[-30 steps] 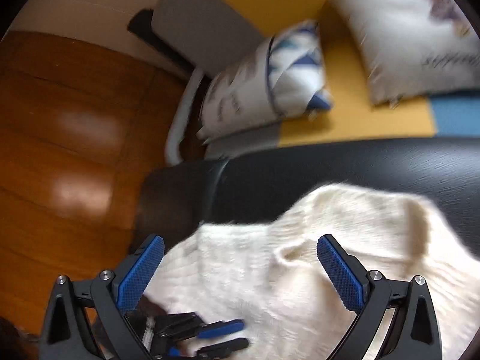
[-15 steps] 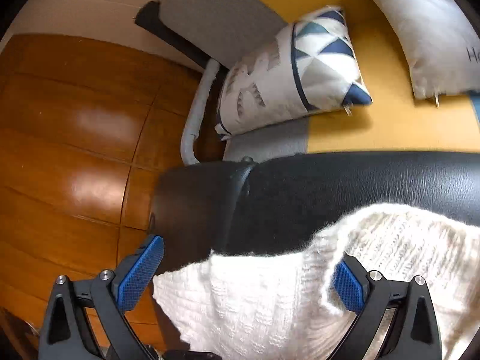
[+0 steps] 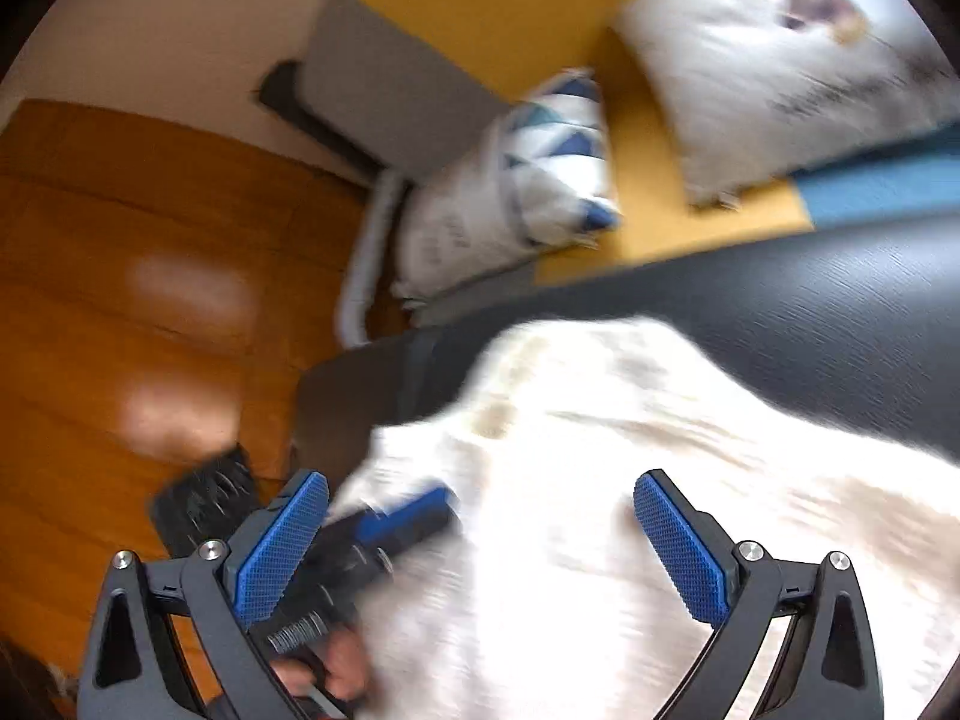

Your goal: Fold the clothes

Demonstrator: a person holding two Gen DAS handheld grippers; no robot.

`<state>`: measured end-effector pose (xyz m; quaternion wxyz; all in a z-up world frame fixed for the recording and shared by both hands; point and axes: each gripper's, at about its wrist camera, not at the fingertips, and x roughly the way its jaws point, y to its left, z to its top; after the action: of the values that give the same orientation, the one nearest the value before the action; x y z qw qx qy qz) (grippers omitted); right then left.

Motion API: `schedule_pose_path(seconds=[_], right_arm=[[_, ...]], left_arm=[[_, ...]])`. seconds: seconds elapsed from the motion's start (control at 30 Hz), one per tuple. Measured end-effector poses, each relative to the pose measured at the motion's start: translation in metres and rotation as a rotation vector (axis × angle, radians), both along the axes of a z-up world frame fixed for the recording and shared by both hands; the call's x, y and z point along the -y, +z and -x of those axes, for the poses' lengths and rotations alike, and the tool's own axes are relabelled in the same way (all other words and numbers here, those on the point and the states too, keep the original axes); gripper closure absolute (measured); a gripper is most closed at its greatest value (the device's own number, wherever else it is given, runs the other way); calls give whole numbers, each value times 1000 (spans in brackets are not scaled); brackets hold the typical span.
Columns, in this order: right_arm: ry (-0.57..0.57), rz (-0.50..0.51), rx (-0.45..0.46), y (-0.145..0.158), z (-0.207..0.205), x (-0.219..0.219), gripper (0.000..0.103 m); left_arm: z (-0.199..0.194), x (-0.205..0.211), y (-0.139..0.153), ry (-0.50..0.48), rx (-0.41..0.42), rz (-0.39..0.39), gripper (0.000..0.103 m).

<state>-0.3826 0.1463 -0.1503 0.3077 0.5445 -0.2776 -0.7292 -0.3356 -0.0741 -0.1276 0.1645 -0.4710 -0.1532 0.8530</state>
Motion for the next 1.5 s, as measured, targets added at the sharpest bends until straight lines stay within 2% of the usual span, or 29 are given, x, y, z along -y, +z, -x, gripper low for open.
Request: schedule_pose_path(seconds=[0.07, 0.1, 0.2, 0.27, 0.33, 0.4, 0.57, 0.73, 0.9, 1.0, 1.1, 1.3, 1.47, 1.5], right_arm=[[-22, -16, -5, -6, -1, -12, 0], [-33, -18, -13, -8, -1, -18, 0], [-40, -45, -47, -10, -3, -23, 0], [-38, -66, -66, -7, -6, -23, 0], [-42, -80, -76, -2, -12, -22, 0], [-28, -80, -89, 10, -27, -24, 0], [-30, -53, -141, 43, -87, -49, 0], [-209, -110, -141, 59, -176, -117, 0], [-475, -253, -79, 61, -277, -203, 0], [-578, -398, -46, 65, -325, -240, 0], [-580, -485, -45, 60, -348, -254, 0], [-582, -657, -42, 51, -395, -280, 0], [-484, -812, -8, 13, -390, -264, 1], [-466, -831, 2, 4, -390, -261, 4]], left_arm=[[8, 4, -11, 54, 22, 40, 85], [9, 7, -17, 68, 23, 37, 90], [3, 13, -23, 77, -1, 30, 95], [3, 14, -23, 76, 3, 34, 95], [6, 16, -20, 95, 45, 21, 95], [-1, 17, -8, 118, 70, 6, 86], [-74, 5, 21, 46, 18, -23, 85], [-153, -13, 17, -29, 36, -40, 84], [-227, -28, 7, -68, 80, -46, 85], [-262, -35, 3, -98, 86, 15, 84], [-279, -36, -2, -97, 112, 42, 84], [-285, -36, 3, -55, 118, 59, 84], [-292, -52, 8, -86, 121, 88, 83], [-294, -56, 8, -97, 123, 96, 83]])
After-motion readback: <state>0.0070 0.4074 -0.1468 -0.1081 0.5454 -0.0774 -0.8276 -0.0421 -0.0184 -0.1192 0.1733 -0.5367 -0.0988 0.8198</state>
